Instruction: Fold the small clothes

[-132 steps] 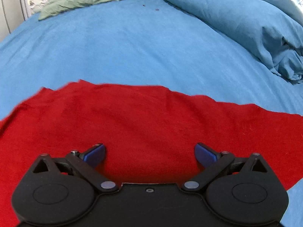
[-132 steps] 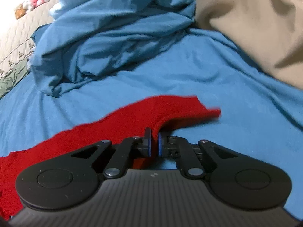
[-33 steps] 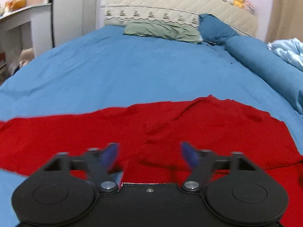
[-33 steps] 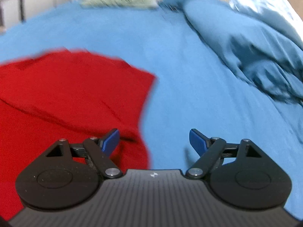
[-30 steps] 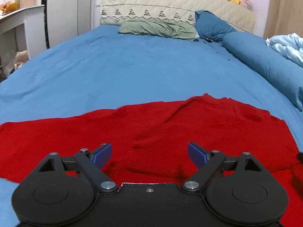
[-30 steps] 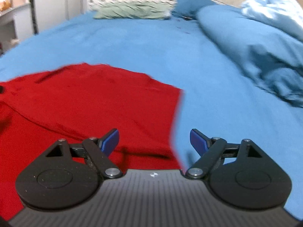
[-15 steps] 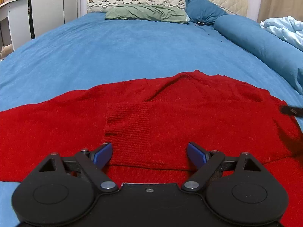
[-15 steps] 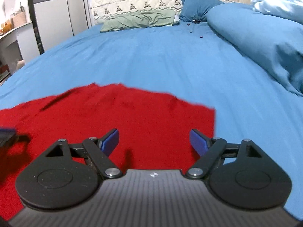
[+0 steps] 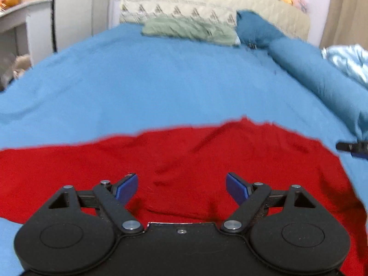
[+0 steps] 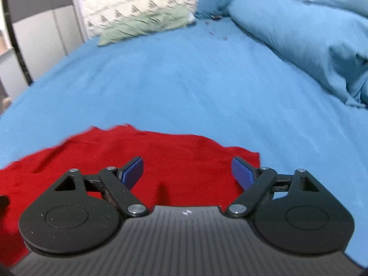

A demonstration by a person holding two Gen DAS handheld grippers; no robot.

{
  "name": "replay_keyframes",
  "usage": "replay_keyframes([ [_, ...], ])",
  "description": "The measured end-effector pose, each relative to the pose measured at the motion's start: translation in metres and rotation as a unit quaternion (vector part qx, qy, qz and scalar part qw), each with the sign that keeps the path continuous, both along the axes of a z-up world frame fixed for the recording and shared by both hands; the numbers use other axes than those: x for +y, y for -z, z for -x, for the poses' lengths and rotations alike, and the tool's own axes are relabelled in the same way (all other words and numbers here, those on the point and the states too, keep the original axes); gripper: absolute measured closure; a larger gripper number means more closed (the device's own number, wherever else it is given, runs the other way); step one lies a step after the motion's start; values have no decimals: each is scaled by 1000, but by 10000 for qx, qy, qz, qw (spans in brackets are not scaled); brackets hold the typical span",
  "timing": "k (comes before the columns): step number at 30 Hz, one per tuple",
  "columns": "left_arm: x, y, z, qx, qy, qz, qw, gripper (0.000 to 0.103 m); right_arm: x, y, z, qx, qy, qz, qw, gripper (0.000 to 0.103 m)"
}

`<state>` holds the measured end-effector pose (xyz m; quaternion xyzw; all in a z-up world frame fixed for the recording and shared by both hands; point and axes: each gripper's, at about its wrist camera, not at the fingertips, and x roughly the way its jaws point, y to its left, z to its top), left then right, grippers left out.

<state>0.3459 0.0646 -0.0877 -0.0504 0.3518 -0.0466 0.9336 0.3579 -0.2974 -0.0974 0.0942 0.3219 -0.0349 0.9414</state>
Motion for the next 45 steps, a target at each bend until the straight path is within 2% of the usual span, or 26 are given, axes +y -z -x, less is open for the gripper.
replay_keyframes([
  [3, 24, -31, 15, -191, -262, -40, 9995, 11, 27, -30, 20, -46, -232, 21, 9997, 0],
  [5, 45, -49, 25, -297, -490, -38, 9984, 1, 46, -40, 32, -120, -340, -22, 9993, 0],
  [10, 121, -67, 48, -376, -1371, 103, 9898, 0, 96, -52, 29, 39, -751, -94, 9971, 0],
  [13, 176, -57, 55, -245, -2055, 272, 9780, 0, 135, -54, 32, 49, -982, -82, 9951, 0],
  [15, 213, -44, 61, -134, -2411, 518, 9690, 1, 155, -53, 30, 69, -1135, -138, 9934, 0],
  [18, 255, -19, 69, 115, -2845, 767, 9555, 5, 185, -49, 28, 94, -1362, -143, 9905, 0],
  [19, 266, -11, 70, 208, -2948, 814, 9518, 9, 194, -48, 26, 109, -1423, -105, 9897, 0],
  [22, 293, 12, 73, 428, -3134, 1105, 9422, 17, 217, -44, 20, 147, -1571, -18, 9875, 0],
  [24, 303, 25, 71, 549, -3207, 1321, 9363, 25, 227, -41, 18, 148, -1634, 40, 9864, 0],
  [26, 314, 39, 65, 672, -3261, 1516, 9307, 39, 235, -39, 16, 145, -1679, 111, 9856, 0],
  [30, 331, 52, 59, 587, -3386, 1852, 9206, 44, 238, -31, 11, 167, -1700, 133, 9852, 0],
  [33, 337, 53, 49, 405, -3467, 1908, 9175, 48, 236, -24, 8, 237, -1667, 82, 9857, 0],
  [34, 341, 54, 45, 367, -3496, 1893, 9168, 55, 234, -22, 7, 254, -1658, 61, 9858, 0],
  [35, 343, 55, 43, 337, -3532, 1849, 9165, 72, 232, -21, 8, 260, -1650, 46, 9859, 0],
  [37, 346, 57, 39, 354, -3606, 1737, 9157, 99, 229, -18, 8, 256, -1605, 16, 9867, 0],
  [39, 345, 56, 39, 283, -3636, 1797, 9136, 99, 226, -15, 7, 260, -1559, -34, 9874, 0],
  [40, 343, 51, 38, 227, -3615, 1751, 9155, 99, 224, -13, 6, 262, -1527, -56, 9879, 0],
  [42, 329, 32, 36, 25, -3450, 1468, 9270, 99, 220, -12, 6, 245, -1457, -87, 9890, 0],
  [45, 291, -12, 37, -421, -3058, 942, 9465, 99, 209, -12, 8, 213, -1330, -177, 9907, 0],
])
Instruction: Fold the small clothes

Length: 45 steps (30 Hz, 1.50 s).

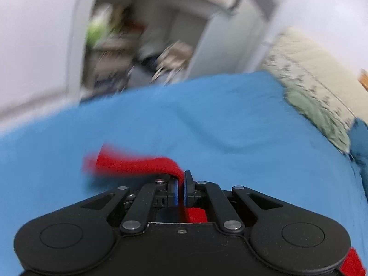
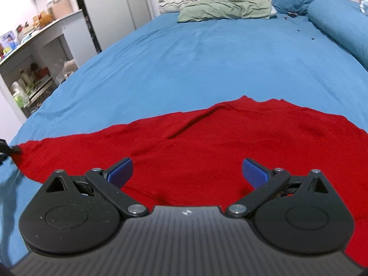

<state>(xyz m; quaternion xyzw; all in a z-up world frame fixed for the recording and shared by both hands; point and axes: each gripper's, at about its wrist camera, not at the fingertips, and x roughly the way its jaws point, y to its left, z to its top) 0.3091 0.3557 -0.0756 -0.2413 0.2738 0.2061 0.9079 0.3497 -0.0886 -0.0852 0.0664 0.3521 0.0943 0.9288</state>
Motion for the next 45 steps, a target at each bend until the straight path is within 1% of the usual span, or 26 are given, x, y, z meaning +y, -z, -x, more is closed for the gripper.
replay_keyframes([
  [2, -32, -29, -4, -251, 348, -239, 9988, 99, -12, -3, 2, -5, 94, -57, 9999, 0],
  [4, -77, -59, -12, -500, 813, -557, 9939, 99, -25, -10, 5, -52, 199, -75, 9998, 0],
  [6, -130, -82, -23, -708, 1382, -764, 9849, 99, -40, -18, 10, -153, 313, -73, 9994, 0],
  [7, -163, -91, -30, -799, 1752, -841, 9777, 99, -50, -24, 13, -216, 396, -63, 9990, 0],
  [9, -228, -94, -46, -833, 2384, -864, 9637, 99, -69, -32, 21, -309, 601, 35, 9977, 0],
  [12, -318, -73, -67, -631, 3172, -821, 9427, 99, -97, -40, 32, -335, 968, 249, 9944, 0],
  [14, -374, -43, -75, -367, 3583, -835, 9292, 99, -120, -41, 40, -295, 1208, 378, 9915, 0],
  [16, -420, -4, -78, 32, 3970, -778, 9145, 99, -143, -38, 49, -208, 1367, 506, 9891, 0],
  [18, -450, 33, -76, 416, 4265, -706, 9008, 99, -161, -32, 56, -91, 1468, 617, 9872, 0],
  [20, -471, 62, -68, 654, 4437, -852, 8897, 99, -179, -22, 64, 88, 1515, 663, 9862, 0],
  [22, -483, 75, -58, 753, 4489, -1042, 8843, 99, -190, -12, 69, 215, 1505, 690, 9860, 0],
  [24, -487, 76, -50, 692, 4489, -1130, 8837, 98, -197, -4, 74, 246, 1449, 727, 9865, 0],
  [25, -488, 73, -48, 688, 4512, -1125, 8826, 95, -199, -1, 76, 231, 1425, 739, 9868, 0],
  [27, -484, 63, -46, 659, 4590, -1082, 8794, 70, -202, 3, 79, 193, 1384, 713, 9876, 0],
  [28, -479, 55, -40, 571, 4632, -1101, 8775, 46, -202, 3, 80, 160, 1367, 673, 9882, 0],
  [29, -469, 47, -31, 454, 4634, -1174, 8772, 29, -202, 1, 79, 110, 1352, 636, 9887, 0],
  [32, -424, 28, -6, 247, 4511, -1395, 8812, 12, -196, -10, 77, -135, 1206, 655, 9904, 0],
  [33, -406, 24, -1, 253, 4428, -1464, 8842, 12, -191, -11, 75, -189, 1096, 713, 9912, 0],
  [35, -375, 24, -2, 309, 4174, -1638, 8933, 12, -174, -12, 67, -193, 643, 928, 9934, 0],
  [37, -349, 30, -1, 369, 3826, -1833, 9048, 12, -147, -7, 57, -165, 129, 1260, 9918, 0],
  [38, -338, 35, -1, 409, 3666, -1846, 9110, 12, -133, -4, 51, -173, -118, 1425, 9896, 0],
  [40, -318, 47, -3, 516, 3397, -1611, 9252, 12, -104, 4, 41, -271, -508, 1718, 9835, 0],
  [41, -309, 53, -2, 556, 3320, -1442, 9305, 12, -90, 8, 35, -315, -656, 1846, 9801, 0],
  [42, -303, 60, -2, 635, 3279, -1287, 9338, 12, -75, 12, 29, -337, -769, 1982, 9766, 1],
  [43, -299, 65, -5, 747, 3266, -1138, 9353, 13, -64, 16, 22, -361, -868, 2097, 9732, 8],
  [45, -296, 71, -9, 864, 3309, -951, 9349, 14, -38, 25, 8, -422, -1217, 2425, 9616, 17],
])
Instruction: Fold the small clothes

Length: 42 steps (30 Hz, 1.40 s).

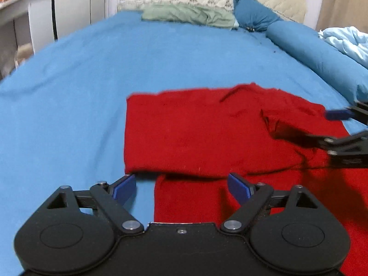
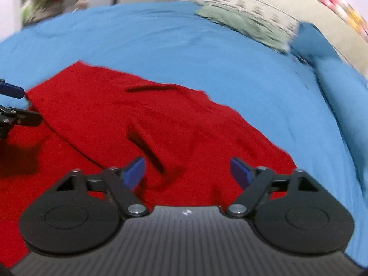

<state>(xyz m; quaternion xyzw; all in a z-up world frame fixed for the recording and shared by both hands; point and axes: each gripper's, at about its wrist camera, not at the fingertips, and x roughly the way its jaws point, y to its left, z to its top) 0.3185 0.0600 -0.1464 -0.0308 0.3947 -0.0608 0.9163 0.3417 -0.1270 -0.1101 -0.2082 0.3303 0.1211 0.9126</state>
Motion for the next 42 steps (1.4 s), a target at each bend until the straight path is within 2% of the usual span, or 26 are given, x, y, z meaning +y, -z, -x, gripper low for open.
replay_keyframes([
  [2, 1, 2, -4, 71, 14, -36, 10000, 14, 19, 11, -12, -14, -270, 351, 9990, 29],
  [3, 0, 3, -6, 84, 34, -72, 9999, 14, 25, 16, -17, 10, -419, 512, 9978, 40],
  [4, 6, 5, -3, 78, 40, -95, 9999, 14, 33, 20, -21, 54, -550, 632, 9965, 59],
  [6, 12, 10, -3, 81, 23, -156, 9998, 15, 42, 24, -27, 208, -774, 728, 9941, 83],
  [9, 19, 16, -4, 106, -105, -164, 9998, 18, 39, 17, -30, -16, -629, 757, 9951, 83],
  [13, 28, 15, -4, 25, -296, -140, 9995, 22, -1, -14, -37, -446, 379, 414, 9974, 83],
  [17, 26, 17, -14, -121, -449, -196, 9987, 25, -57, -41, -35, -836, 1319, 226, 9875, 83],
  [19, 26, 19, -21, -167, -582, -161, 9980, 32, -81, -43, -30, -932, 1620, 242, 9821, 83],
  [26, 29, 22, -21, -200, -927, -15, 9955, 37, -140, -10, -14, -404, 2291, -457, 9715, 83],
  [30, 25, 14, -12, -136, -844, -169, 9962, 37, -155, 13, -2, -189, 2405, -912, 9662, 82],
  [32, 15, 0, -7, -288, -597, -290, 9974, 39, -156, 24, 12, 52, 2526, -942, 9630, 77],
  [33, 9, -10, -3, -473, -415, -373, 9973, 37, -158, 27, 18, 145, 2597, -917, 9612, 66],
  [34, 0, -20, 1, -663, -218, -445, 9966, 26, -160, 28, 30, 155, 2636, -922, 9601, 48],
  [35, -8, -29, 4, -811, -39, -459, 9956, 13, -161, 27, 42, 85, 2611, -930, 9608, 39],
  [36, -16, -37, 4, -925, 166, -401, 9948, 10, -159, 25, 49, -13, 2530, -940, 9629, 25],
  [37, -25, -41, 2, -961, 375, -286, 9943, 10, -156, 22, 56, -157, 2382, -932, 9666, 21],
  [39, -40, -40, -6, -873, 613, -162, 9942, 10, -150, 19, 60, -326, 2114, -924, 9725, 21],
  [42, -51, -17, -25, -557, 626, -190, 9963, 10, -144, 22, 45, -360, 1876, -1159, 9747, 20],
])
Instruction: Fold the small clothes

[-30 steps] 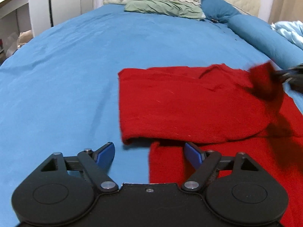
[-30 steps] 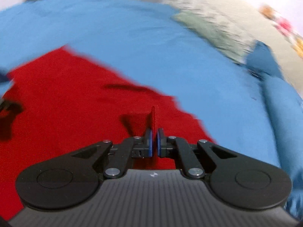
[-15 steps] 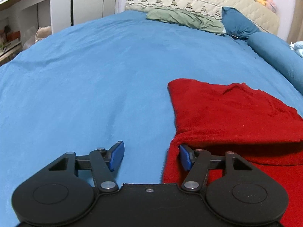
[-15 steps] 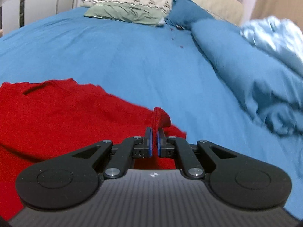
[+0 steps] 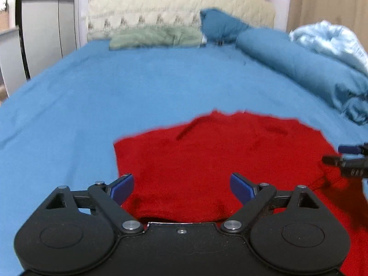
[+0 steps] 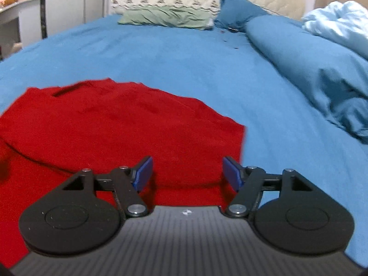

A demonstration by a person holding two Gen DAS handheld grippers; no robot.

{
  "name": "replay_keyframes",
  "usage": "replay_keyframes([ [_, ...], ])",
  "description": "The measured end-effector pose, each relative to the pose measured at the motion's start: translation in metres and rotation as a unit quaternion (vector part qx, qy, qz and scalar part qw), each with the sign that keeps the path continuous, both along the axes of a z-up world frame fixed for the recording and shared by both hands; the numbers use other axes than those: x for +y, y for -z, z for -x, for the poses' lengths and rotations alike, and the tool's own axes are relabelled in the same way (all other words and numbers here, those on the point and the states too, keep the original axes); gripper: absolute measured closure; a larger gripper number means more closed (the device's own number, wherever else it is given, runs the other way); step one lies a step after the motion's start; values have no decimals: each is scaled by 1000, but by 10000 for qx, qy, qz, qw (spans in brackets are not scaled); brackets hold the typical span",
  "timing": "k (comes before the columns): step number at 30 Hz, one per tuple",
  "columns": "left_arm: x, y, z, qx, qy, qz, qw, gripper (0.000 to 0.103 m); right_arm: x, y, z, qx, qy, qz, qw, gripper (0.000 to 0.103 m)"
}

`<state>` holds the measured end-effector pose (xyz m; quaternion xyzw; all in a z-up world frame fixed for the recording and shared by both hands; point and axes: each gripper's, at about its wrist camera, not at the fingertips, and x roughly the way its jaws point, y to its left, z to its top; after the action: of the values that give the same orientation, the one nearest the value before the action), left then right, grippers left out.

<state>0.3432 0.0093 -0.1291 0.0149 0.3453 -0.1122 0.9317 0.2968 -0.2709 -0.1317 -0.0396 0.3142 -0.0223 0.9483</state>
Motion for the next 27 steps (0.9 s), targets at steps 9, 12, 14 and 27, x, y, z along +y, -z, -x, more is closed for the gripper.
replay_keyframes([
  [9, 6, 28, -12, 440, -160, -61, 9989, 18, -16, 28, -23, 207, 269, -737, 9967, 10],
  [12, 9, 0, 2, 310, -248, 39, 9992, 17, -19, 11, -18, 217, 261, -853, 9958, 10],
  [14, 16, -25, 22, 203, -322, 1, 9993, 15, -28, -12, 3, 28, 200, -987, 9949, 10],
  [27, 71, -83, 198, 462, -654, 203, 9966, 4, -46, -107, 201, 437, 206, -675, 9965, 6],
])
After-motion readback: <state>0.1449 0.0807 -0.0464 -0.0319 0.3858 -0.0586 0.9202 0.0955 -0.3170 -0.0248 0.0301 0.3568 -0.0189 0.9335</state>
